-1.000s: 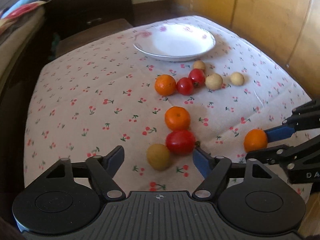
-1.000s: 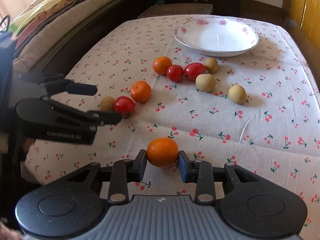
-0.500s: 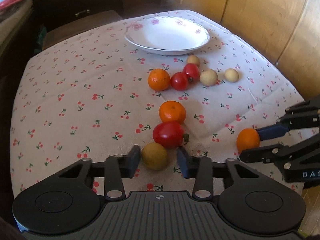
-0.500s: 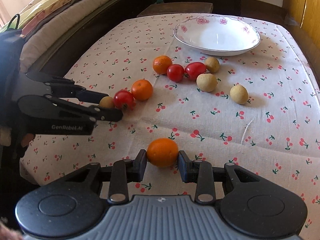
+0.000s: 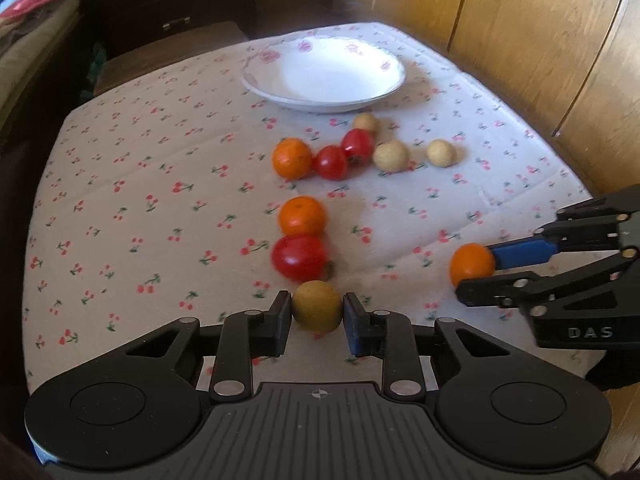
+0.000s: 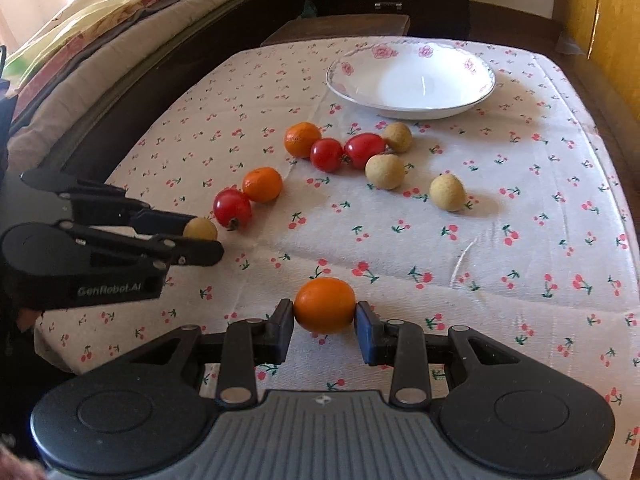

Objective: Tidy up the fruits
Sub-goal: 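Reach the left tool to the small brown fruit and close on it, then carry the brown fruit in the left tool while the right tool carries the tangerine to the bowl, then open the left tool over the bowl while the right tool releases the tangerine there, then withdraw both open tools from the bowl toward the remaining fruits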

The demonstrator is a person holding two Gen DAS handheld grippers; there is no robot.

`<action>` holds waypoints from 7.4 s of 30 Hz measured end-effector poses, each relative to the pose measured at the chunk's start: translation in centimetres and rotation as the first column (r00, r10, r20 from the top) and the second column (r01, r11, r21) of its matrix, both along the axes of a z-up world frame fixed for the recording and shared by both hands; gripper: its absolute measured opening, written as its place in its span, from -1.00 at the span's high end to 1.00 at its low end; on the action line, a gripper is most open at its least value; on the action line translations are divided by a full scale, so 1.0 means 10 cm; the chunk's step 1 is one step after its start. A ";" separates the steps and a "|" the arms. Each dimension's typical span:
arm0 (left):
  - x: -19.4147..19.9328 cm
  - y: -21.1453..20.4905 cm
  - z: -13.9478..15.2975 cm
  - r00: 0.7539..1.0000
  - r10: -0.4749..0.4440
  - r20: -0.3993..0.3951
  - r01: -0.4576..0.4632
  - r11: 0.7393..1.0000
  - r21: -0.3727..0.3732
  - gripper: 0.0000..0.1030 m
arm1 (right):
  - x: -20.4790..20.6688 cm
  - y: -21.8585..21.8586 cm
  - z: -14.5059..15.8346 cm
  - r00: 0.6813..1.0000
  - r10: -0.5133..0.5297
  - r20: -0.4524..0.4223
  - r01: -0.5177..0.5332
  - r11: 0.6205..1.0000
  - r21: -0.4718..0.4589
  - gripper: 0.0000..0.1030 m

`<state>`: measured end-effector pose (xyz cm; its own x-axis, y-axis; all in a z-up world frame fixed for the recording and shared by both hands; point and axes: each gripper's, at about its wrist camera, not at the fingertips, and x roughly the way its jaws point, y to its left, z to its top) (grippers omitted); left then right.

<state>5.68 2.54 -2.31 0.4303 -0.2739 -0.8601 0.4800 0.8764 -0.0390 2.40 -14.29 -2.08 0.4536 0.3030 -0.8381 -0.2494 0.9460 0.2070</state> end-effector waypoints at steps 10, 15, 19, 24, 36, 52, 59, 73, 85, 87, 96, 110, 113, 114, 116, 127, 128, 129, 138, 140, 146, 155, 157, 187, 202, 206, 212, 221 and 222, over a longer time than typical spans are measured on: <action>0.01 -0.29 0.13 1.000 -0.010 0.024 0.011 0.999 -0.045 0.31 | 0.01 -0.07 0.07 1.000 -0.018 0.021 0.018 1.000 -0.011 0.34; 0.04 -0.26 0.10 1.000 0.006 0.007 -0.005 0.999 -0.044 0.31 | 0.01 -0.08 0.04 1.000 -0.015 0.020 0.015 1.000 -0.006 0.34; 0.03 -0.23 0.10 1.000 0.013 0.000 -0.013 0.999 -0.048 0.30 | 0.02 -0.04 -0.01 1.000 0.002 -0.005 -0.002 1.000 -0.015 0.33; 0.04 -0.20 0.11 1.000 0.017 -0.004 -0.017 0.998 -0.060 0.30 | 0.02 -0.02 -0.07 1.000 0.001 -0.017 -0.001 1.000 -0.030 0.33; 0.00 -0.25 -0.02 1.000 -0.007 -0.017 0.007 1.000 -0.031 0.23 | -0.03 -0.02 -0.05 1.000 0.015 -0.010 -0.015 0.999 -0.052 0.34; 0.10 -0.65 -0.12 0.999 -0.006 -0.032 0.007 1.000 0.011 0.35 | -0.08 -0.16 -0.02 1.000 -0.016 -0.013 0.015 0.998 -0.054 0.34; -0.02 -0.75 -0.13 1.000 -0.006 -0.029 0.007 0.999 0.049 0.36 | -0.10 -0.31 0.01 0.998 -0.064 -0.003 0.064 0.996 -0.066 0.34; -0.20 -0.73 -0.14 0.997 0.072 0.005 -0.072 0.996 0.053 0.35 | -0.12 -0.20 0.04 1.000 -0.020 0.018 0.023 0.990 -0.137 0.34; 0.02 -0.68 0.03 0.994 0.098 -0.056 -0.102 0.992 -0.074 0.36 | 0.13 -0.40 0.19 0.994 -0.106 0.033 0.108 0.992 -0.071 0.34; 0.07 -0.67 0.07 0.993 0.105 -0.053 -0.109 0.989 -0.098 0.36 | 0.19 -0.43 0.23 0.993 -0.114 0.034 0.115 0.992 -0.050 0.34; 0.50 -0.67 0.33 0.987 0.160 -0.012 -0.160 0.971 -0.177 0.36 | 0.62 -0.51 0.43 0.988 -0.137 0.075 0.139 0.990 -0.024 0.34; 1.55 -0.66 0.21 0.959 0.285 -0.001 -0.280 0.941 -0.191 0.39 | 1.76 -0.51 0.32 0.983 -0.148 0.106 0.154 0.987 -0.051 0.34; 1.70 -0.64 0.15 0.952 0.306 -0.014 -0.303 0.935 -0.184 0.39 | 1.94 -0.49 0.24 0.985 -0.146 0.097 0.152 0.986 -0.062 0.34; 1.73 -0.63 0.12 0.950 0.311 -0.018 -0.309 0.934 -0.180 0.39 | 1.98 -0.48 0.22 0.985 -0.143 0.095 0.149 0.986 -0.067 0.34; 1.79 -0.63 0.07 0.948 0.317 -0.030 -0.317 0.932 -0.174 0.39 | 2.04 -0.49 0.15 0.987 -0.137 0.086 0.143 0.987 -0.070 0.34; 1.82 -0.66 -0.04 0.944 0.327 -0.041 -0.329 0.935 -0.129 0.38 | 2.10 -0.49 0.00 0.991 -0.129 0.043 0.132 0.989 -0.064 0.34; 1.81 -0.67 -0.03 0.945 0.323 -0.039 -0.326 0.938 -0.121 0.38 | 2.09 -0.50 -0.01 0.991 -0.133 0.032 0.135 0.989 -0.059 0.34; 1.79 -0.68 -0.03 0.946 0.322 -0.038 -0.325 0.939 -0.117 0.38 | 2.08 -0.51 -0.01 0.991 -0.130 0.036 0.132 0.990 -0.057 0.34; 1.70 -0.62 0.02 0.939 0.337 -0.062 -0.342 0.934 -0.107 0.39 | 2.01 -0.44 0.02 0.994 -0.105 0.017 0.105 0.993 -0.058 0.33; 1.69 -0.61 0.02 0.939 0.338 -0.061 -0.342 0.934 -0.103 0.38 | 2.00 -0.41 0.03 0.994 -0.106 0.025 0.108 0.991 -0.078 0.32; 1.70 -0.61 0.05 0.939 0.338 -0.057 -0.343 0.934 -0.106 0.34 | 2.04 -0.42 0.04 0.991 -0.129 0.038 0.131 0.988 -0.083 0.31; 1.71 -0.59 0.13 0.937 0.348 -0.041 -0.350 0.928 -0.131 0.18 | 2.02 -0.47 0.13 0.987 -0.144 0.071 0.148 0.987 -0.068 0.31; 1.70 -0.59 0.15 0.938 0.346 -0.039 -0.348 0.927 -0.138 0.17 | 2.00 -0.48 0.15 0.986 -0.146 0.078 0.151 0.986 -0.068 0.31; 1.14 -0.42 0.38 0.939 0.341 -0.038 -0.341 0.914 -0.221 0.03 | 1.38 -0.44 0.38 0.988 -0.131 0.079 0.134 0.990 -0.036 0.30; 0.70 -0.02 0.41 0.922 0.382 -0.059 -0.385 0.894 -0.231 0.00 | 1.04 -0.07 0.43 0.997 -0.050 0.067 0.050 0.999 -0.006 0.30; 0.55 0.03 0.41 0.930 0.361 -0.068 -0.366 0.898 -0.245 -0.04 | 1.03 -0.04 0.41 0.997 -0.059 0.050 0.059 0.998 0.001 0.29; 0.43 -0.01 0.26 0.941 0.327 -0.086 -0.337 0.924 -0.180 -0.07 | 1.02 -0.07 0.36 0.997 -0.075 0.022 0.075 0.997 0.003 0.29; 0.38 -0.15 0.13 0.945 0.319 -0.075 -0.325 0.941 -0.094 -0.26 | 1.00 0.10 0.35 1.000 -0.015 0.019 0.015 1.000 0.005 0.29; 0.38 -0.15 0.12 0.944 0.323 -0.072 -0.329 0.941 -0.085 -0.26 | 1.00 0.11 0.35 1.000 -0.013 0.017 0.013 1.000 0.004 0.28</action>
